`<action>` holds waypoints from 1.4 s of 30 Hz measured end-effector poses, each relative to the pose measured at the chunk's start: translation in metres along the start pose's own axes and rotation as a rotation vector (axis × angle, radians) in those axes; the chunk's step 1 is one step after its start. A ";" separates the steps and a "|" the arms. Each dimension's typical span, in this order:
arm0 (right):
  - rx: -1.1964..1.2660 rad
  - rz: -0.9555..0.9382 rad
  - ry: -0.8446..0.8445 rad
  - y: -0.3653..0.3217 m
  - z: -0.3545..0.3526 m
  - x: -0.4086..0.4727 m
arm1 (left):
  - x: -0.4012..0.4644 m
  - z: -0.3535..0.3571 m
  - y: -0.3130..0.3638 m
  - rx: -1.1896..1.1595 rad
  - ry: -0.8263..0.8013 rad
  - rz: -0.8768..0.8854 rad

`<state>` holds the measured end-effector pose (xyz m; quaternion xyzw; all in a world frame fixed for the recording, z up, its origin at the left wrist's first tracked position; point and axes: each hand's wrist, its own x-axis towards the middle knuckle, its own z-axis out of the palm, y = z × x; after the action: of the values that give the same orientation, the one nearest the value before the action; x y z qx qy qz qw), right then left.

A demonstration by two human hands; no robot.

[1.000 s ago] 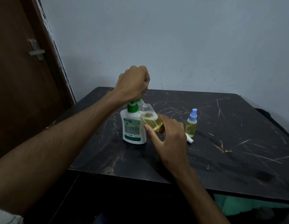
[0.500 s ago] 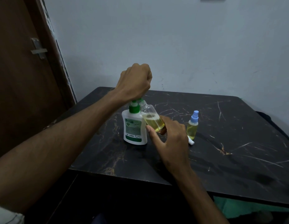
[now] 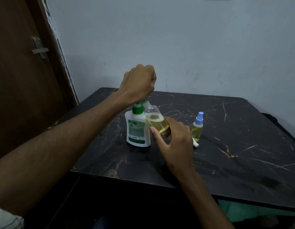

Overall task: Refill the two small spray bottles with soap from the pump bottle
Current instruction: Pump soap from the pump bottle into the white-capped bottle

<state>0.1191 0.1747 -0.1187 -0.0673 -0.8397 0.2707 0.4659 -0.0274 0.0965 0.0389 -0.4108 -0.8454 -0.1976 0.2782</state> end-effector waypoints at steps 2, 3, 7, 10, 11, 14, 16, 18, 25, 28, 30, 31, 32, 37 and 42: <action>0.002 -0.006 0.010 -0.001 0.000 0.000 | -0.003 0.000 0.002 0.002 -0.004 0.001; 0.004 -0.010 0.017 -0.001 0.000 0.000 | -0.003 0.000 0.002 0.003 -0.002 0.004; 0.014 -0.014 0.018 -0.001 -0.001 -0.001 | 0.000 -0.001 0.000 0.000 0.017 0.015; 0.014 -0.021 0.026 -0.002 -0.001 0.000 | 0.000 0.000 0.000 -0.005 0.021 0.006; 0.011 -0.024 0.027 -0.002 -0.001 0.000 | 0.000 0.001 -0.001 -0.008 0.016 0.002; 0.016 -0.031 0.026 -0.003 -0.001 0.000 | -0.003 0.001 0.000 0.006 0.000 0.002; 0.020 -0.023 0.022 -0.002 -0.001 -0.001 | -0.002 -0.001 0.001 0.022 0.003 0.013; 0.023 -0.010 0.028 -0.002 -0.001 -0.001 | 0.001 -0.002 0.001 0.035 0.011 0.015; 0.019 -0.031 0.045 -0.003 -0.001 0.000 | -0.004 0.002 0.001 0.028 0.000 -0.018; 0.017 -0.016 0.034 -0.003 -0.001 0.000 | -0.002 -0.001 0.002 0.026 0.010 -0.002; 0.017 -0.006 0.039 -0.003 -0.002 -0.001 | -0.001 -0.002 0.002 0.026 0.023 0.008; 0.015 -0.006 0.042 -0.003 -0.002 -0.001 | 0.000 -0.002 0.001 0.024 0.025 0.011; 0.013 -0.009 0.044 -0.003 -0.002 -0.001 | 0.000 -0.001 0.001 0.020 0.023 0.007; 0.013 -0.020 0.038 -0.003 -0.002 0.000 | -0.006 0.002 0.001 0.011 0.009 -0.010; 0.016 -0.019 0.031 -0.002 -0.002 0.000 | -0.002 -0.003 0.001 0.020 0.017 0.015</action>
<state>0.1210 0.1737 -0.1168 -0.0598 -0.8308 0.2721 0.4819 -0.0242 0.0943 0.0399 -0.4128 -0.8418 -0.1906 0.2910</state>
